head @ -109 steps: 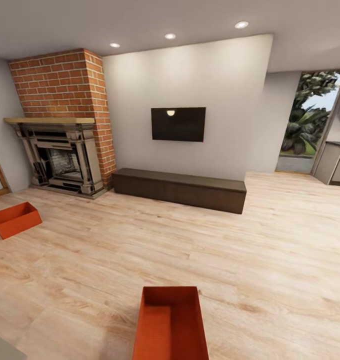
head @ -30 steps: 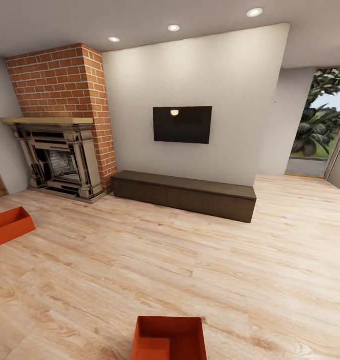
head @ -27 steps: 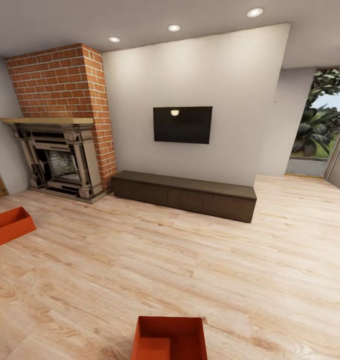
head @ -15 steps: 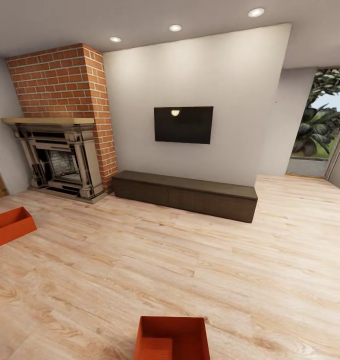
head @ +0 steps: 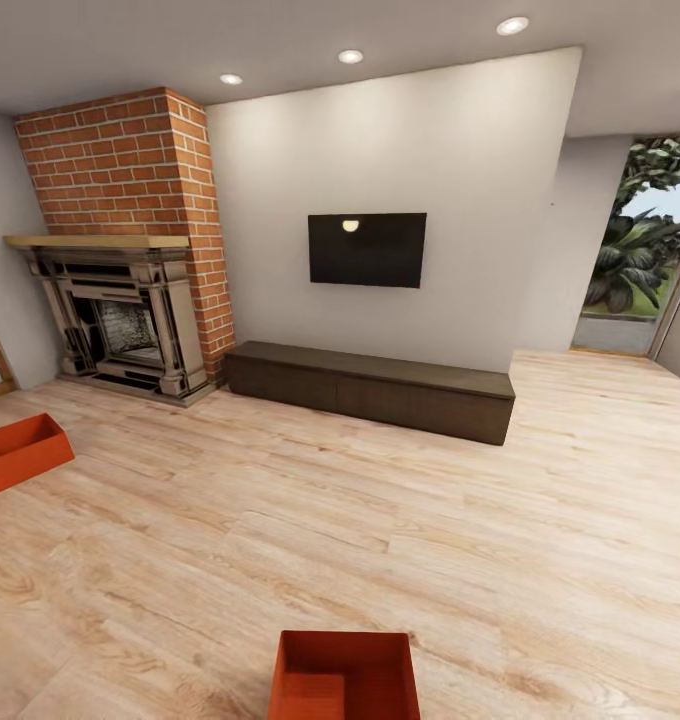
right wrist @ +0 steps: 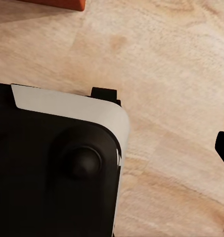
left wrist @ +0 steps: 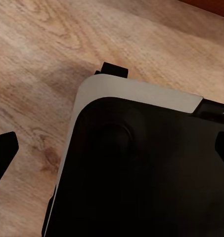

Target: Move the two storage containers from the living room to the garage. In the garage, place one container on the floor and stack the other container on top of it (either order is fine).

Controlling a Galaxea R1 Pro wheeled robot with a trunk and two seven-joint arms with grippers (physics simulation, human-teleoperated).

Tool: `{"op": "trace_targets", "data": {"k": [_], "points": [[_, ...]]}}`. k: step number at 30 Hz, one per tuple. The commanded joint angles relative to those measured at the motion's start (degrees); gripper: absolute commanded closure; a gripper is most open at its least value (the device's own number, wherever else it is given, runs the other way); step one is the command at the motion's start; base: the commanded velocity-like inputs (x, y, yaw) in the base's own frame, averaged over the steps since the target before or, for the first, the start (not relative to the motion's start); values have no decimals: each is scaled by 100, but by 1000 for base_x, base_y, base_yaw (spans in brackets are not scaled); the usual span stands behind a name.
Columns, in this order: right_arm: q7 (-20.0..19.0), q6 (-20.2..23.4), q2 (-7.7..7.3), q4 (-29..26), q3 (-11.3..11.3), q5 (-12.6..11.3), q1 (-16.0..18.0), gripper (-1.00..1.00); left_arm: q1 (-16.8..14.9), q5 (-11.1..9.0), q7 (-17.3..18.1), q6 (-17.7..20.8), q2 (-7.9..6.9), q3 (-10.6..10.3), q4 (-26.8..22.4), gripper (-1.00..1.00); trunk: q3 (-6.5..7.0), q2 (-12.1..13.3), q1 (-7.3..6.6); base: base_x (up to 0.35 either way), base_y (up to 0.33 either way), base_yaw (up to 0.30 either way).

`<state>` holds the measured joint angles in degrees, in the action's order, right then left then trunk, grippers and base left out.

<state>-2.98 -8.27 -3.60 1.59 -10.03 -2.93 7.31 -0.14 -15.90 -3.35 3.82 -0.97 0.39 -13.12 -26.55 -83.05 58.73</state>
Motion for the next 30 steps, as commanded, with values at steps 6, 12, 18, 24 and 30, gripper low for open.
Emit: {"op": "trace_targets", "data": {"k": [6, 12, 18, 24, 30], "points": [[-23, -34, -1, 17, -34, -32, 7, -100, 0, -28, -16, 33, 0, 2, -15, -100, -6, -3, 0, 0, 0, 0], [-26, -34, -1, 17, -34, -32, 7, -100, 0, -35, -39, 39, 7, 7, -15, -100, -6, -3, 0, -102, -19, 0], [-26, -34, -1, 17, -34, -32, 7, -100, 0, -30, -51, 39, 1, 5, -15, -100, -6, -3, 0, -93, -28, 0], [-27, -59, -8, 17, -34, -10, 7, -100, 0, -23, -51, 31, -8, -1, -15, -100, -42, -3, 0, -6, -2, 0], [-28, -61, -9, 17, -34, -6, 7, -100, -1, -16, -51, -47, -9, -1, -15, -100, -95, -3, 0, 0, 0, 0]]}}
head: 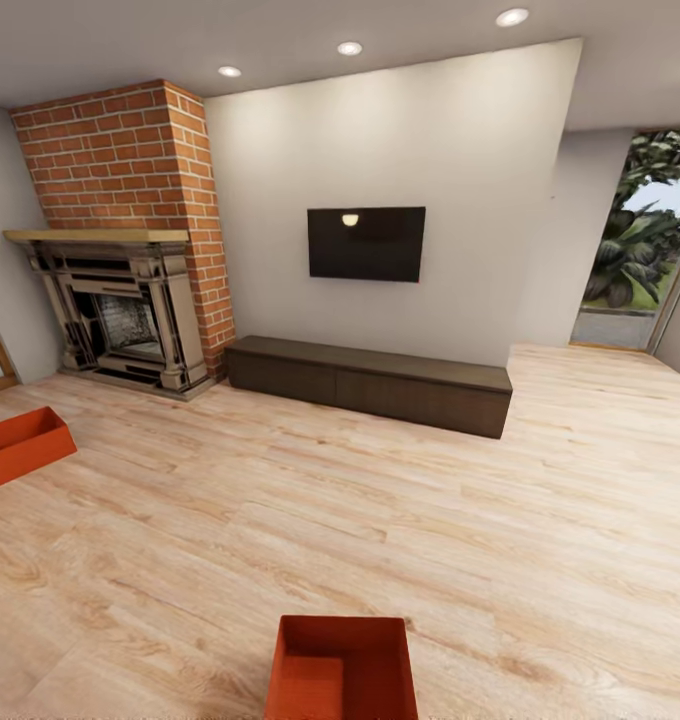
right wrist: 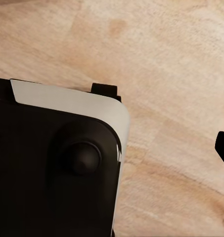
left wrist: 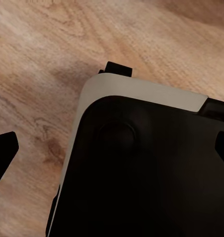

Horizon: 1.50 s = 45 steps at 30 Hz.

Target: Move the two storage containers from the living room to the garage. In the garage, place one container on the floor and stack the other container on top of it (either order is fine).

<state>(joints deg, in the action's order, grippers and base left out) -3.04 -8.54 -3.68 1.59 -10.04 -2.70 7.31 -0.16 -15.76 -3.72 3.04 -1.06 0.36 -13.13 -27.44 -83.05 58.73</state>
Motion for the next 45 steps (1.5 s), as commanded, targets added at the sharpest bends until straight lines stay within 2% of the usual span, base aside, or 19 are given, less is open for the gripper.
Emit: {"op": "trace_targets", "data": {"k": [1, 45], "points": [[-21, -34, -1, 17, -33, -29, 7, -100, 0, -28, -15, 17, 2, 1, -14, -100, -15, -3, 0, 0, 0, 0], [-65, -25, -1, 17, -33, -54, 7, -100, -1, -15, -15, -50, 9, -52, -13, -100, -418, -3, 0, 0, 0, 0]]}}
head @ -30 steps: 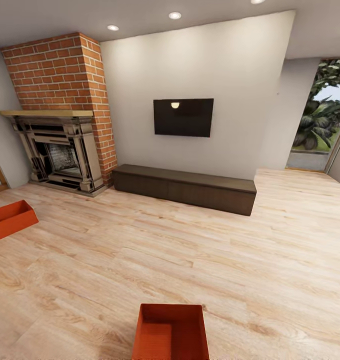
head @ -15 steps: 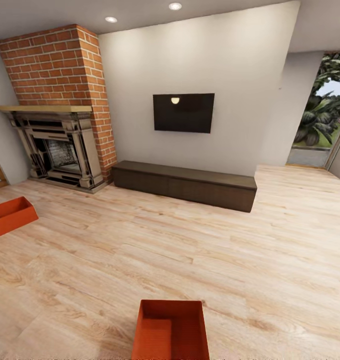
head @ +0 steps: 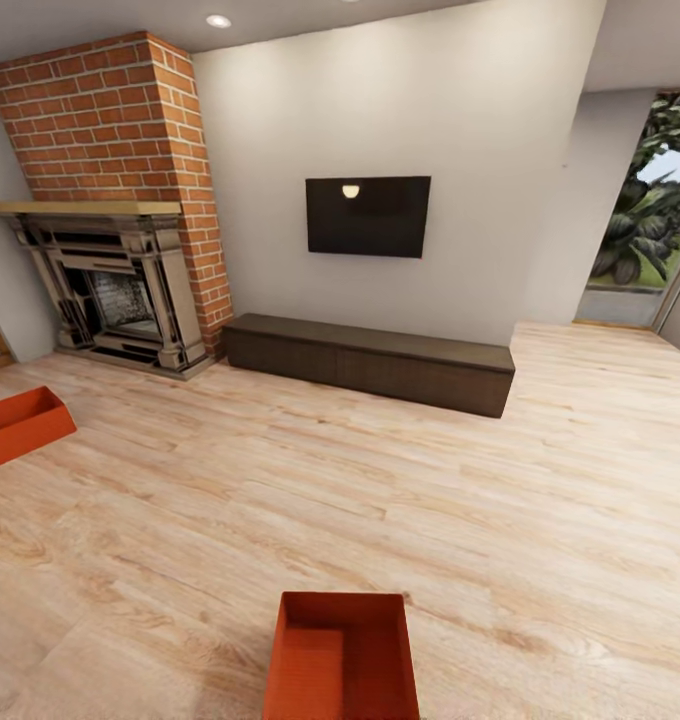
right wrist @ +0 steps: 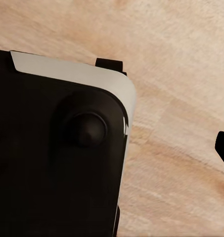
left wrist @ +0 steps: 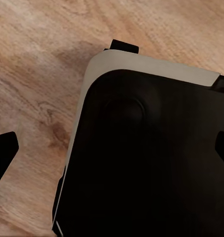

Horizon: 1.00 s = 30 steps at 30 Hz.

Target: Move the two storage containers from the living room to the garage. In the garage, place one container on the floor and stack the other container on top of it (either order is fine).

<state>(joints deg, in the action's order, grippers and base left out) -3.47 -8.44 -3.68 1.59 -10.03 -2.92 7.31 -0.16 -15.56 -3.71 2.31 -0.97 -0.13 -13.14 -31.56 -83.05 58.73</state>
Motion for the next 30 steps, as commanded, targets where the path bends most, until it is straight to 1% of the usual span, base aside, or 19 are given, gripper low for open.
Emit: {"op": "trace_targets", "data": {"k": [1, 14, 30], "points": [[-22, -31, -1, 17, -34, -32, 7, -100, 0, -35, -15, 24, 0, -4, -12, -100, -15, -3, 0, 0, 0, 0], [-39, -4, -1, 17, -34, -38, 7, -100, 1, -35, -15, 24, 0, -5, -13, -100, -134, -3, 0, 0, 0, 5], [4, 8, 3, 17, -33, -46, 7, -100, 1, -35, -15, 24, 0, -5, -13, -100, -281, -3, 0, 0, 0, 73]]}}
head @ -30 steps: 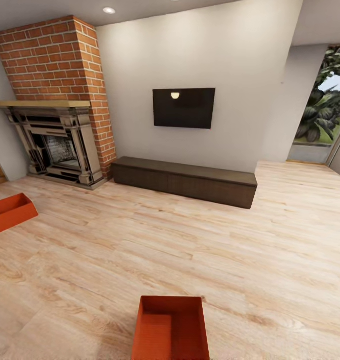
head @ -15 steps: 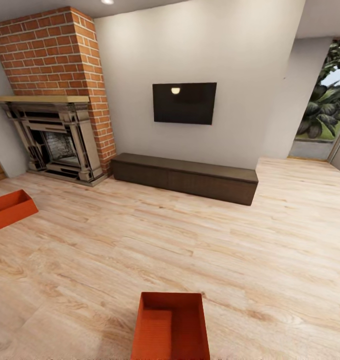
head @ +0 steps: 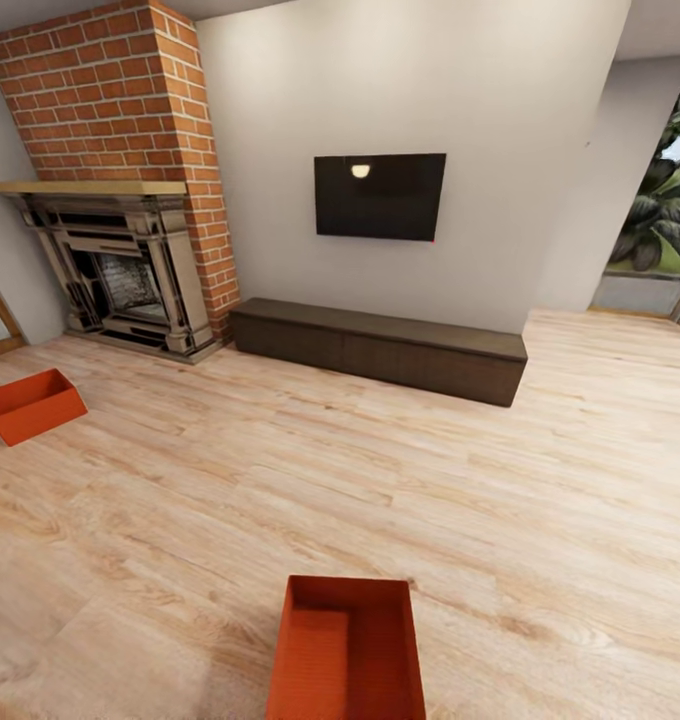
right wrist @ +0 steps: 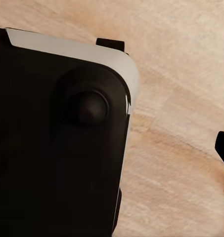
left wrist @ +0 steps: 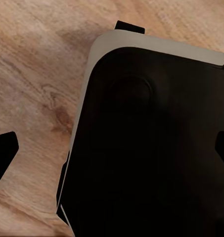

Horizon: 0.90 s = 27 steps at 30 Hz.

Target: Move the two storage containers from the living room to the garage. In the garage, place one container on the floor and stack the other container on top of it (either order is fine).

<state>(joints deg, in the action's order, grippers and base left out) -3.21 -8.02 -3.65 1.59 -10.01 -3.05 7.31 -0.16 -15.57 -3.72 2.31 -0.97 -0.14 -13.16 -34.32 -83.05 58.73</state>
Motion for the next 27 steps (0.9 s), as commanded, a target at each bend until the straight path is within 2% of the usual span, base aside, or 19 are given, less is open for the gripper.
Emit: {"op": "trace_targets", "data": {"k": [1, 27], "points": [[-15, -37, 1, 17, -34, -35, 7, -100, -1, -34, -15, 24, 0, -3, -11, -100, -14, -3, 0, 0, 0, 85], [14, -14, 5, 17, -34, -41, 7, -100, 1, -34, -15, 24, 0, -3, -10, -100, -253, -3, 0, 0, 0, 86]]}}
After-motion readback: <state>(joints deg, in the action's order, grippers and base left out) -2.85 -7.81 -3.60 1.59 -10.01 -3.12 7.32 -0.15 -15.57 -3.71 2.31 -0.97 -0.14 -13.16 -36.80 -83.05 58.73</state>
